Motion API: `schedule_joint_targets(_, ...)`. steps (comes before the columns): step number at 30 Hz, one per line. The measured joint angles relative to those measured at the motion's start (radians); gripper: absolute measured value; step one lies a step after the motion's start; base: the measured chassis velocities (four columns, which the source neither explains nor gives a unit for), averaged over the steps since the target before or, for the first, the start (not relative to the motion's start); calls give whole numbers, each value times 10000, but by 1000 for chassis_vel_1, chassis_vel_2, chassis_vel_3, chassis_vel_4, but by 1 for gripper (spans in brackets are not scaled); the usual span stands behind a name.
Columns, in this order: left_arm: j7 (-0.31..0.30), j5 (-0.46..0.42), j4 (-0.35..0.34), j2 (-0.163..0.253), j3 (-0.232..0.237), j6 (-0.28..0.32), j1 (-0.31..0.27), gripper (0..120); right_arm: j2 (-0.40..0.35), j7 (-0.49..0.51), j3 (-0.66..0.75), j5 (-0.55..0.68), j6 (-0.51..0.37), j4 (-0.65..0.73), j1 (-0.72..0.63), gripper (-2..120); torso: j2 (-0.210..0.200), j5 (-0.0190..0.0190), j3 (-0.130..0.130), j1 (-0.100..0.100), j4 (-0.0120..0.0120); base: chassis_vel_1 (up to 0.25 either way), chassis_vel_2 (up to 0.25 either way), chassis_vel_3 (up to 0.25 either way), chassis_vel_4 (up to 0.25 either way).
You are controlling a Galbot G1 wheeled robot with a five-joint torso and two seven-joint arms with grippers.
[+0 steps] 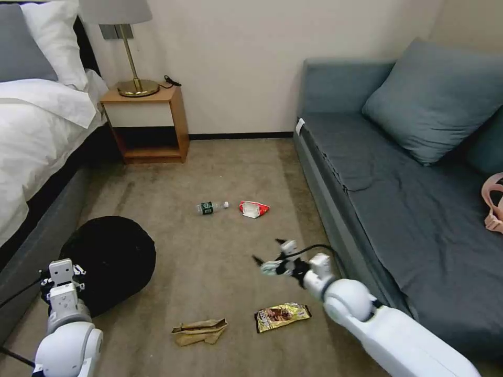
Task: Pick up the trash bin, then pick up the garbage on the floor and place it into the trash bin.
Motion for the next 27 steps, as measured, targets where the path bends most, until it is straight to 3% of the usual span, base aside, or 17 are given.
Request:
schedule_joint_targets(4, -53, 129, -218, -218, 109, 130, -41, 4, 472, -126, -778, -6, -1, -685, 692, 100, 0, -1, -1, 0, 0, 0, 0, 0, 0)
schedule_joint_targets(10, -164, 574, -621, -636, 410, 301, -99, 4, 1849, -502, -2465, -51, 6, -1890, 1636, 100, 0, 1, 0, 0, 0, 0, 0, 0, 0)
schedule_joint_targets(18, -186, 842, -740, -732, 458, 297, -22, 4, 2864, -1097, -4061, -337, -28, -3028, 2047, 100, 0, 0, 0, 0, -1, 0, 0, 0, 0)
schedule_joint_targets(27, -199, 967, -823, -1008, 501, 211, 26, 4, 3288, -1444, -5024, -870, 76, -4164, 1896, 100, 0, 1, 0, 0, -2, 0, 0, 0, 0)
